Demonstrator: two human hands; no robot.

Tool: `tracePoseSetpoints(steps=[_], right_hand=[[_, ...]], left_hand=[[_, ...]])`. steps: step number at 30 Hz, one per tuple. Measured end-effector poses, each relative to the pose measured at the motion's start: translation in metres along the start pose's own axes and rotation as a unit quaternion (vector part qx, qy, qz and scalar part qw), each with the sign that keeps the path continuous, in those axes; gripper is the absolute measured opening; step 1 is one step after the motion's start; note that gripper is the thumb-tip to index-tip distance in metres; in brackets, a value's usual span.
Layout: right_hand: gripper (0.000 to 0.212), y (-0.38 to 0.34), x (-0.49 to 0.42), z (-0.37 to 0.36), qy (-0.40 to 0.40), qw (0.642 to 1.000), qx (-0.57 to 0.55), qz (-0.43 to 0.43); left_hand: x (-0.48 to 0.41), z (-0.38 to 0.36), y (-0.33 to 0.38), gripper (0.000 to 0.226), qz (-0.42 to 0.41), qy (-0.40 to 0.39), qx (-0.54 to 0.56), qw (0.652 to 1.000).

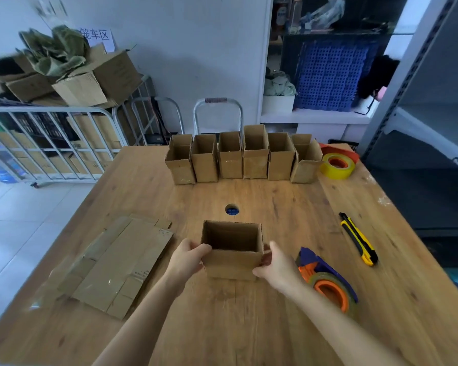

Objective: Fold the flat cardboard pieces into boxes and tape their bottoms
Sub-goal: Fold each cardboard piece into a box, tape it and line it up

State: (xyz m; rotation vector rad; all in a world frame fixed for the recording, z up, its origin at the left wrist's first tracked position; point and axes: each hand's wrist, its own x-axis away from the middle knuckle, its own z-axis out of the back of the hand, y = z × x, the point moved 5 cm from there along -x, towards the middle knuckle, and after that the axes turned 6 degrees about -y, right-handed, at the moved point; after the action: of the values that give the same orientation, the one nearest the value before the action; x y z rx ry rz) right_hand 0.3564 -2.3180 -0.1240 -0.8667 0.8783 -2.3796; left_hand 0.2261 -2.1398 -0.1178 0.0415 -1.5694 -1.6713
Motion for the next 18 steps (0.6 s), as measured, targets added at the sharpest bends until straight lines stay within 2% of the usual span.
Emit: tracePoseSetpoints(steps=[4,6,10,18], right_hand=[[0.077,-0.018,0.008,0.013,0.043,0.985,0.086,0.142],[0.064,-0.025,0.009,0.016,0.043,0.969,0.15,0.191],[0.027,-0.019,0.001,0.016,0.03,0.964,0.181,0.19],[0.011,-0.034,-0.017,0.005,0.034,0.953,0.182,0.24]], left_hand=[[0.002,-0.003,0.006,0.017,-0.009,0.026,-0.034,0.999],[0.002,-0.004,0.009,0.02,-0.015,0.049,-0.042,0.998],[0.005,-0.002,0.009,0.017,-0.034,0.086,-0.039,0.995],[0.014,0.055,-0.007,0.009,-0.012,0.194,-0.088,0.977]])
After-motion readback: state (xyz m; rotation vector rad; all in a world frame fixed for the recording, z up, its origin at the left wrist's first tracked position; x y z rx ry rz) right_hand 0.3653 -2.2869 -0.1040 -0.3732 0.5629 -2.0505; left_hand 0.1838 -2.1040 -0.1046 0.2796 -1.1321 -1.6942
